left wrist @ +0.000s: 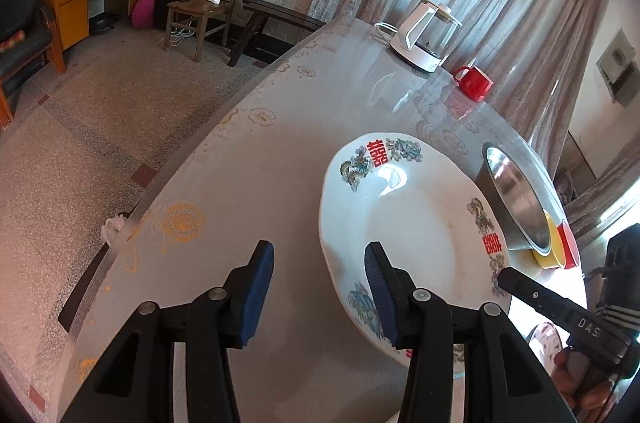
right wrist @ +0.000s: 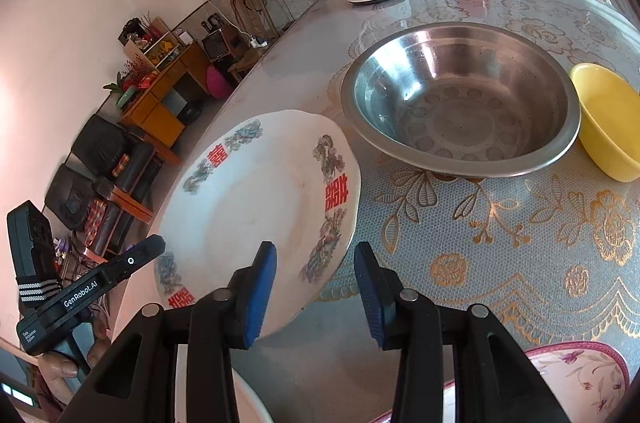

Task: Organize plates and bowls
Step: 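Grasp the double-happiness plate rim with both tools and lift it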

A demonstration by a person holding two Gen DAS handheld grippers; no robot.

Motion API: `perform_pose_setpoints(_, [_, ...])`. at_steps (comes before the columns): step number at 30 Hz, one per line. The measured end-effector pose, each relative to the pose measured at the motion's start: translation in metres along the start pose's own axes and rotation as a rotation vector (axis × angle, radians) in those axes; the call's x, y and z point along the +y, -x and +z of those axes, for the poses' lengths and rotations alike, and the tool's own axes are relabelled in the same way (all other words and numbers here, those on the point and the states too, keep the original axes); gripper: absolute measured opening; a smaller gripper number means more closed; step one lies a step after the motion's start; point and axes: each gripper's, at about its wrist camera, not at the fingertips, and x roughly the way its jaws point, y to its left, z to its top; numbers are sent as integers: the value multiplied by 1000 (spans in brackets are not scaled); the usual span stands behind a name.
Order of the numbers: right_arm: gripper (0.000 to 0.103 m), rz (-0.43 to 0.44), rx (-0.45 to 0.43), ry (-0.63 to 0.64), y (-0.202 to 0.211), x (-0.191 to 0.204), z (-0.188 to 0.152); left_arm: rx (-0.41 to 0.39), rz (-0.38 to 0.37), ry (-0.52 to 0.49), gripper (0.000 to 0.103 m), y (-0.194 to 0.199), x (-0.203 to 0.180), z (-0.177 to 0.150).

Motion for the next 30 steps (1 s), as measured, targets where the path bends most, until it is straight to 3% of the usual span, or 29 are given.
perform_pose_setpoints(14, [43, 2, 25, 21, -36, 3, 15, 40, -54, -40, 45, -46, -10, 34])
perform_pose_setpoints(16, [43, -4, 29, 27, -40, 5, 16, 74, -71, -77, 38, -54, -18, 33])
perform_pose_setpoints(19, [43, -4, 27, 23, -41, 5, 19, 67, -55, -86, 38, -54, -20, 34])
perform_pose_setpoints(22, [44, 8, 29, 29, -41, 5, 20, 67, -48, -86, 30, -53, -19, 33])
perform_pose_setpoints(27, [44, -25, 20, 48, -39, 5, 18, 91, -89, -123, 30, -41, -21, 23])
perform_pose_setpoints(30, [44, -26, 20, 53, -37, 2, 19, 90, -70, -125, 30, -45, -19, 24])
